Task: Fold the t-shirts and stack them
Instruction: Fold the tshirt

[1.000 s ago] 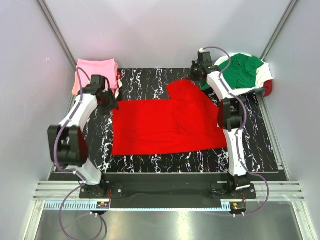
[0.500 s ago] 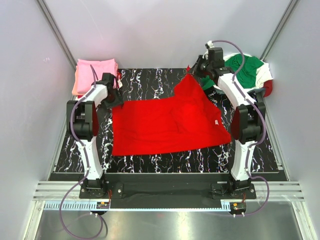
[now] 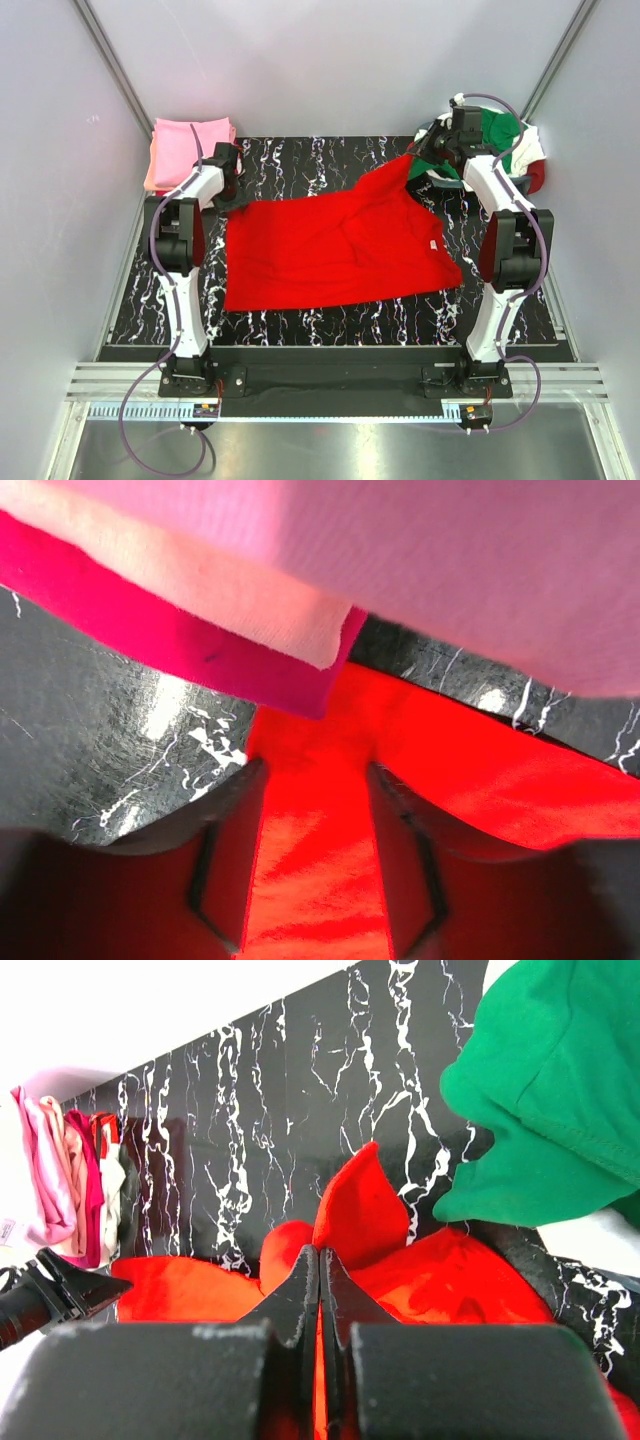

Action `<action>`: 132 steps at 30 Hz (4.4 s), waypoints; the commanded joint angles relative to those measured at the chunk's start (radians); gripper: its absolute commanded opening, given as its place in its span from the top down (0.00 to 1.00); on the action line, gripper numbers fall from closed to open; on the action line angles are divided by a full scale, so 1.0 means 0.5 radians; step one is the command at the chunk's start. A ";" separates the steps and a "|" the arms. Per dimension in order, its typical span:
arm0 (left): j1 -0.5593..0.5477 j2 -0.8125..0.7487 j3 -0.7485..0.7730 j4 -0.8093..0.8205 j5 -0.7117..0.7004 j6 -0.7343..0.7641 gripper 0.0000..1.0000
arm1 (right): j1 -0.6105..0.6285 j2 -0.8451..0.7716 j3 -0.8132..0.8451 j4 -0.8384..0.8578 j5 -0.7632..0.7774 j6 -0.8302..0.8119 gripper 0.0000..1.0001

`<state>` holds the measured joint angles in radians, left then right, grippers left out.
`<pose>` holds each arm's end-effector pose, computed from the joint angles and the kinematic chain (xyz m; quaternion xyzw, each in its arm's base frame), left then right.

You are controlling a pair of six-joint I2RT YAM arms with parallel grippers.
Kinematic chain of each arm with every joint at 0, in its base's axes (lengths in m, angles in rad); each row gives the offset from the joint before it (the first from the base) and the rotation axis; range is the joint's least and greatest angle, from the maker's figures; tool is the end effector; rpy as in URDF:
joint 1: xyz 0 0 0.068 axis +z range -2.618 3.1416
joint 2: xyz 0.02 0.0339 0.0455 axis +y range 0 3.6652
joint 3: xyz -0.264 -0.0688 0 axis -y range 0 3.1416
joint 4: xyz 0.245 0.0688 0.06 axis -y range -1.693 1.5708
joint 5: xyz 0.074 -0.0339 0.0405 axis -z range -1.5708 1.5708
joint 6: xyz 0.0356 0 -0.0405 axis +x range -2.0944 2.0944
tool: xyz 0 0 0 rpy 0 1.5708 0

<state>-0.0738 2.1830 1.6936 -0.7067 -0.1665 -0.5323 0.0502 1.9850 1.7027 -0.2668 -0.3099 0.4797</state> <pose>0.4553 -0.0277 0.1658 -0.2376 0.9500 0.0226 0.2015 0.4692 0.0344 0.2882 0.1099 0.8582 0.2564 0.4309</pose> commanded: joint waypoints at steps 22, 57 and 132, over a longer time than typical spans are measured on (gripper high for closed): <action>-0.113 -0.276 -0.085 0.057 -0.063 0.153 1.00 | -0.027 -0.303 -0.119 0.141 -0.347 -0.100 1.00; -0.165 -1.203 -1.233 0.137 -0.311 0.003 0.59 | -0.027 -2.273 -2.129 -0.380 0.742 0.378 0.81; -0.972 -0.565 -0.733 0.171 0.112 -0.120 0.41 | 0.891 0.677 -0.068 0.018 -0.788 0.510 0.77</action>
<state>-0.5556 1.9495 1.3453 -0.6292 -0.1188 -0.5846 0.4988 2.2799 1.6203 -0.2298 -0.7200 0.7219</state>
